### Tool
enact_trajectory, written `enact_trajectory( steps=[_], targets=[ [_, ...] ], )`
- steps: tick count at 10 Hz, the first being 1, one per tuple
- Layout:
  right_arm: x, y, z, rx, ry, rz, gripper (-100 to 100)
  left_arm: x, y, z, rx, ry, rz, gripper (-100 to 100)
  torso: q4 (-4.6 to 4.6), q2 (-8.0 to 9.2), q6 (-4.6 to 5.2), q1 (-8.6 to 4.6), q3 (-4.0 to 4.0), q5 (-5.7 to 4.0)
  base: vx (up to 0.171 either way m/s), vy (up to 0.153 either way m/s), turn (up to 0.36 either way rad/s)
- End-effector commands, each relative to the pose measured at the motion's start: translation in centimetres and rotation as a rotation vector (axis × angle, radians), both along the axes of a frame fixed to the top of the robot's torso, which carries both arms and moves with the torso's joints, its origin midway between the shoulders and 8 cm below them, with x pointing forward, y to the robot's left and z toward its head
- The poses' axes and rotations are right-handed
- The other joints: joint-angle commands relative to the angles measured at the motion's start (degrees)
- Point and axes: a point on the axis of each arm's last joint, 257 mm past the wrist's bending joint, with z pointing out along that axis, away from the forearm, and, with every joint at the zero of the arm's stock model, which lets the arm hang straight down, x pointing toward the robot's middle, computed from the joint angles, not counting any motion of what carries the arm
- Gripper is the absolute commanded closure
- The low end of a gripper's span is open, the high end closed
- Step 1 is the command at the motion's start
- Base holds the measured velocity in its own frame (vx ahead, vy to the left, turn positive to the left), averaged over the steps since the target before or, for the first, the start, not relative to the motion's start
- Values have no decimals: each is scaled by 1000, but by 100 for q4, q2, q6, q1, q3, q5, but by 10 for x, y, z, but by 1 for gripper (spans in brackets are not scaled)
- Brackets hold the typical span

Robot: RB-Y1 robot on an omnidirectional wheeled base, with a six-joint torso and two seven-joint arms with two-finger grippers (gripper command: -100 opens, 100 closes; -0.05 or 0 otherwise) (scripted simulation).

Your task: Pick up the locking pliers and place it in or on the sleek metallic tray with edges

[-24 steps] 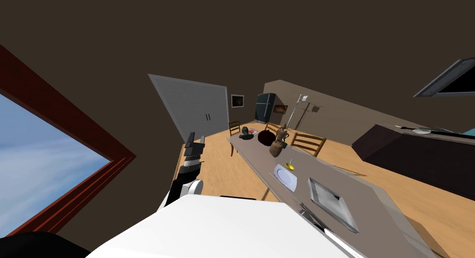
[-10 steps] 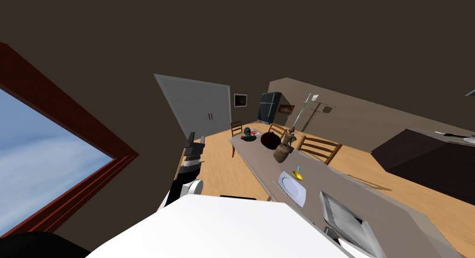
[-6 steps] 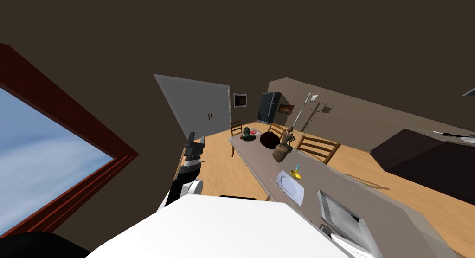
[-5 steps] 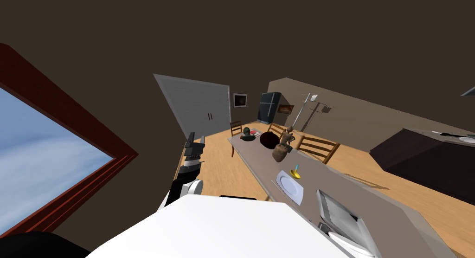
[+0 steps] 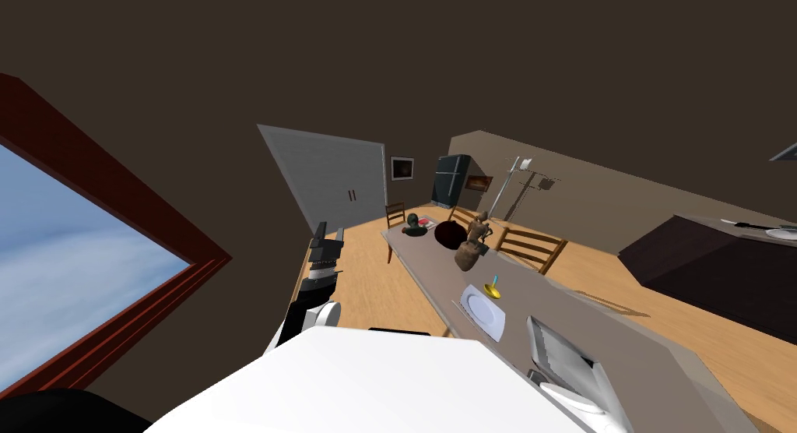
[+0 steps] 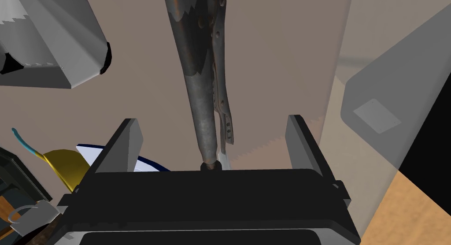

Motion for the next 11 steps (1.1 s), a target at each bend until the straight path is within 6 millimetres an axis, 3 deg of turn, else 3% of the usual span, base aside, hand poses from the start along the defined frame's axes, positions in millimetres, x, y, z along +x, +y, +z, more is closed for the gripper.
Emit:
enact_trajectory(
  steps=[1,2,3,4,5,7,8,11],
  targets=[
    [10,3,0,-5,-14,-8,-100,0,0,0,0,0,0,0,0,0,0,0,0,0,-16,-26,-8],
    [2,5,-2,-5,5,6,-100,0,0,0,0,0,0,0,0,0,-1,0,0,0,-15,-22,3],
    [14,6,0,-9,-16,-6,-100,0,0,0,0,0,0,0,0,0,0,1,0,0,-17,-35,-8],
    [6,7,-3,-10,3,8,-100,0,0,0,0,0,0,0,0,0,-1,-3,0,0,-14,-31,4],
    [19,7,-1,-16,-19,-3,-100,0,0,0,0,0,0,0,0,0,0,-2,0,0,-17,-33,-6],
    [13,8,-2,-15,-6,6,-100,0,0,0,0,0,0,0,0,-1,0,-1,0,0,-8,-18,2],
    [12,8,-2,-16,-6,5,100,0,0,0,0,0,0,0,0,-3,0,5,-1,1,0,0,0],
    [12,8,-2,-16,-5,7,100,0,0,0,0,0,0,0,0,-5,2,7,-2,1,0,0,0]
  ],
)
